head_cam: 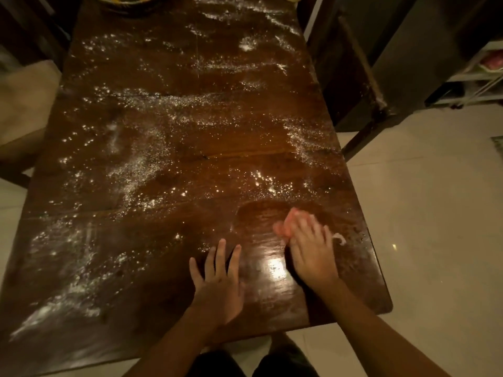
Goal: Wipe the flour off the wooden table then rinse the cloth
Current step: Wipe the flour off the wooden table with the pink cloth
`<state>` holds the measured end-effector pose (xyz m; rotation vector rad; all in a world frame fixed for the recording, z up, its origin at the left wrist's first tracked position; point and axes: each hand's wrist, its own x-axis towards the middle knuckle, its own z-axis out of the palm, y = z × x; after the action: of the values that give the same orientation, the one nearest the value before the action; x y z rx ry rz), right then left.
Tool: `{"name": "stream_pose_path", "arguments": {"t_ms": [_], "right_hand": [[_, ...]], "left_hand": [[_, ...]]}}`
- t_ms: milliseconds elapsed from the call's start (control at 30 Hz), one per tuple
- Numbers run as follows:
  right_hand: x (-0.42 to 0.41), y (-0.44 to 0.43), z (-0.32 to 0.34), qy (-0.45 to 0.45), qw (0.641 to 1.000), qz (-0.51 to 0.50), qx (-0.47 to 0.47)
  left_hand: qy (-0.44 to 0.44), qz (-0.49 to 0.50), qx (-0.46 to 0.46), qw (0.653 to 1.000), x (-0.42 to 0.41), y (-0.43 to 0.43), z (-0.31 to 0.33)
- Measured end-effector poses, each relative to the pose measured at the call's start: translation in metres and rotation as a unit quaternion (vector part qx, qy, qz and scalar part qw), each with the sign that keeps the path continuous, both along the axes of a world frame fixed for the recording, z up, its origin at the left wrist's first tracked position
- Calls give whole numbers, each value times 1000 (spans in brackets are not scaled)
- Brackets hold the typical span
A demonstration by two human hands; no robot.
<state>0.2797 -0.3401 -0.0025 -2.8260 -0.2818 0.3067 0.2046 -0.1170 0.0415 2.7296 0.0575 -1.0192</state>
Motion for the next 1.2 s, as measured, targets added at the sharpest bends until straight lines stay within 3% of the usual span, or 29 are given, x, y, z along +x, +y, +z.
{"name": "stream_pose_path", "arguments": {"t_ms": [67, 133, 333, 400, 500, 567, 633, 767, 833, 867, 933, 1033, 1100, 1200], "right_hand": [[-19, -38, -1, 3, 991, 130, -15], [-25, -84, 0, -5, 986, 162, -26], [39, -112, -1, 8, 996, -84, 5], [62, -93, -3, -6, 995, -96, 2], [60, -73, -4, -7, 993, 114, -17], [60, -90, -2, -12, 960, 279, -3], [82, -108, 0, -15, 946, 325, -9], [129, -83, -5, -2, 995, 95, -6], [136, -45, -4, 12, 1000, 15, 9], [133, -28, -4, 18, 999, 28, 8], [122, -13, -5, 14, 986, 163, -9], [131, -36, 0, -2, 935, 354, 4], [152, -49, -2, -6, 941, 338, -9], [175, -29, -6, -6, 990, 143, -13]], "left_hand": [[23, 34, -12, 999, 14, -26, 12], [26, 45, -46, 998, 29, -50, 15], [33, -16, -49, 998, 46, -75, -15], [43, -12, -35, 998, 46, -76, -20], [48, 1, -27, 998, 46, -76, -23], [53, 4, -17, 998, 47, -77, -24], [51, 11, -18, 999, 47, -78, -24], [64, 19, -19, 998, 49, -77, -23], [75, 23, -22, 997, 51, -77, -22], [78, 24, -20, 996, 52, -77, -21], [82, 23, -16, 996, 53, -76, -21], [82, 21, -18, 996, 52, -77, -21], [80, 22, -20, 996, 52, -77, -23], [77, 19, -24, 997, 51, -76, -24]]}}
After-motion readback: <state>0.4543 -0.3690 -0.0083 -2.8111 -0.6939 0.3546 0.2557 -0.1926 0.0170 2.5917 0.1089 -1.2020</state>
